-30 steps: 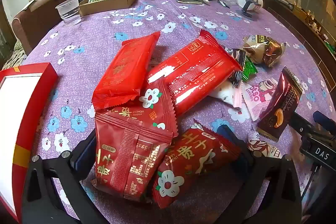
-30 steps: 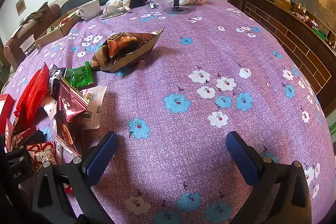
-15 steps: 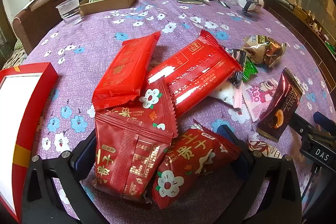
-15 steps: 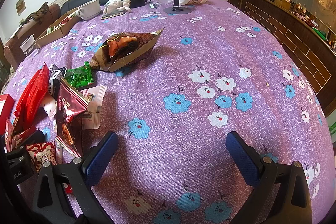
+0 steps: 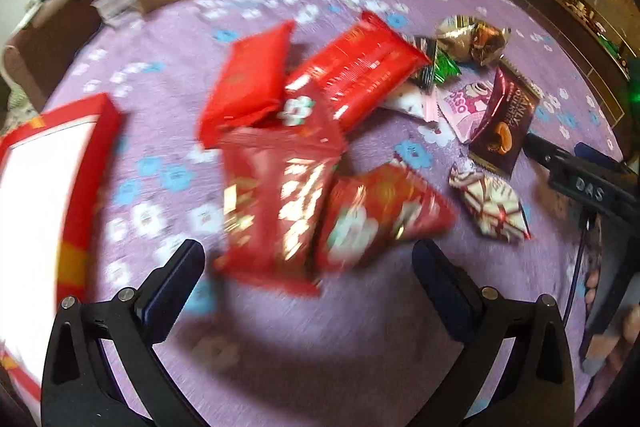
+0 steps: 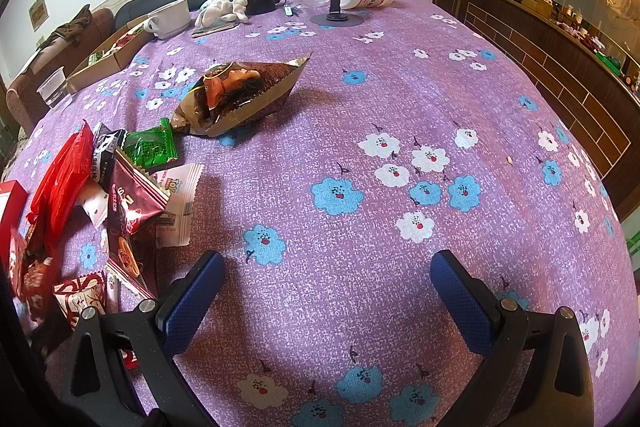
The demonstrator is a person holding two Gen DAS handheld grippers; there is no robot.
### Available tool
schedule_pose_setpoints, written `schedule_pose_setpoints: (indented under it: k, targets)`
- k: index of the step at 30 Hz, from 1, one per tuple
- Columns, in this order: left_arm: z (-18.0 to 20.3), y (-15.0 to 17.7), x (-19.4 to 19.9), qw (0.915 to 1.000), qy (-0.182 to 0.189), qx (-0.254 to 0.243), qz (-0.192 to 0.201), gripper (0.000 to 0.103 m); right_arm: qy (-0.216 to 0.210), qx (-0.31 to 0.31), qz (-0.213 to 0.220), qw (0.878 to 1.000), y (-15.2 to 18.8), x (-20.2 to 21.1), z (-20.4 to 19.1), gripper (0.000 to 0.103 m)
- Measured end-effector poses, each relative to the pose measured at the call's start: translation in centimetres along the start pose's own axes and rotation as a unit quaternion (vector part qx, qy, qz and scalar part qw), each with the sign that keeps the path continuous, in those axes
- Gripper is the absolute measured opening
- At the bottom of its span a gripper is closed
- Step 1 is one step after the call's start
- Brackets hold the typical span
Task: Organize snacks
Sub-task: 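Move the left tool over the pile of red snack packets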
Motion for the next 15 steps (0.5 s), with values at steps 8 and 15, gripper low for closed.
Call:
schedule_pose_setpoints:
  k: [8, 15]
  targets:
    - [-0.9, 3.3, 9.2, 0.9917, -0.007, -0.03, 0.125, 0.103, -0.013, 0.007, -0.022, 1.0, 1.6, 1.5, -0.5, 0.103]
    - [-5.5, 4.9, 14.2, 0.9771, -0.012, -0.015, 0.212, 0.103, -0.1, 0.015, 0.002, 0.995, 3.2, 4.7, -1.4, 0.103]
Point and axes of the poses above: each gripper's, at about its wrist camera, not at the fingertips, and x roughly against the way its jaws point, z to its right, y to its underside, the point moved 1 cm from there along -x, roughly the way its jaws point, and after that the axes turned 8 degrees about x, right-handed, at the moved point
